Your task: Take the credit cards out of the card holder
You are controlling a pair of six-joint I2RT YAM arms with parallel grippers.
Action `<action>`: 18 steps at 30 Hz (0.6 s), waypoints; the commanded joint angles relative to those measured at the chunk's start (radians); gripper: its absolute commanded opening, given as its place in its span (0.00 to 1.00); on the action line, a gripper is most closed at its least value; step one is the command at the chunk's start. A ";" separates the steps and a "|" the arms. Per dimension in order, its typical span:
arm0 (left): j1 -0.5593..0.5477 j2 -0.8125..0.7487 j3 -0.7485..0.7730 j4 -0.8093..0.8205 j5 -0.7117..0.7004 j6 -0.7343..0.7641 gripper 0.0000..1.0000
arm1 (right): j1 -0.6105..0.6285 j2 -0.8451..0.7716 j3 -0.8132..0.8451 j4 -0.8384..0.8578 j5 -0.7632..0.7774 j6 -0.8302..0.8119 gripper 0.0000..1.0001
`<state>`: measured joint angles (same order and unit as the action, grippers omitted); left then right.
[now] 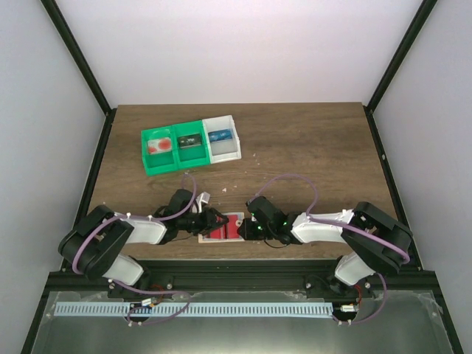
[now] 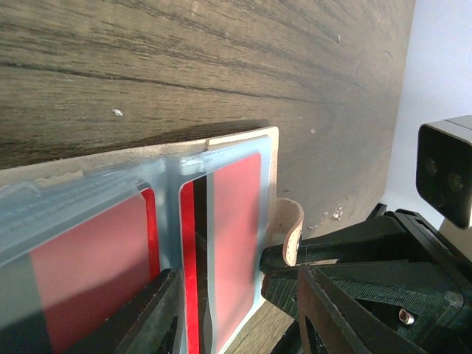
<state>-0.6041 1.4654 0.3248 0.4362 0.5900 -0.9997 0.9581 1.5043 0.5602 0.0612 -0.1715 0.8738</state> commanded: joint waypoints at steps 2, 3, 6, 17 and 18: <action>-0.013 0.027 -0.014 0.040 -0.008 -0.004 0.45 | 0.005 0.016 -0.019 -0.019 0.018 0.007 0.16; -0.015 0.028 -0.012 0.039 -0.009 -0.003 0.45 | 0.005 0.016 -0.020 -0.018 0.017 0.008 0.16; -0.020 0.029 -0.008 0.033 -0.012 -0.004 0.44 | 0.005 0.003 -0.004 -0.035 0.023 0.003 0.14; -0.020 0.010 0.003 -0.010 -0.025 0.009 0.44 | 0.005 -0.067 0.019 -0.010 0.001 0.012 0.14; -0.020 0.010 0.003 -0.012 -0.025 0.009 0.44 | 0.006 -0.064 0.020 -0.006 -0.002 0.013 0.14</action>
<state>-0.6205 1.4837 0.3252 0.4572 0.5835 -1.0023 0.9581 1.4406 0.5602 0.0460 -0.1661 0.8776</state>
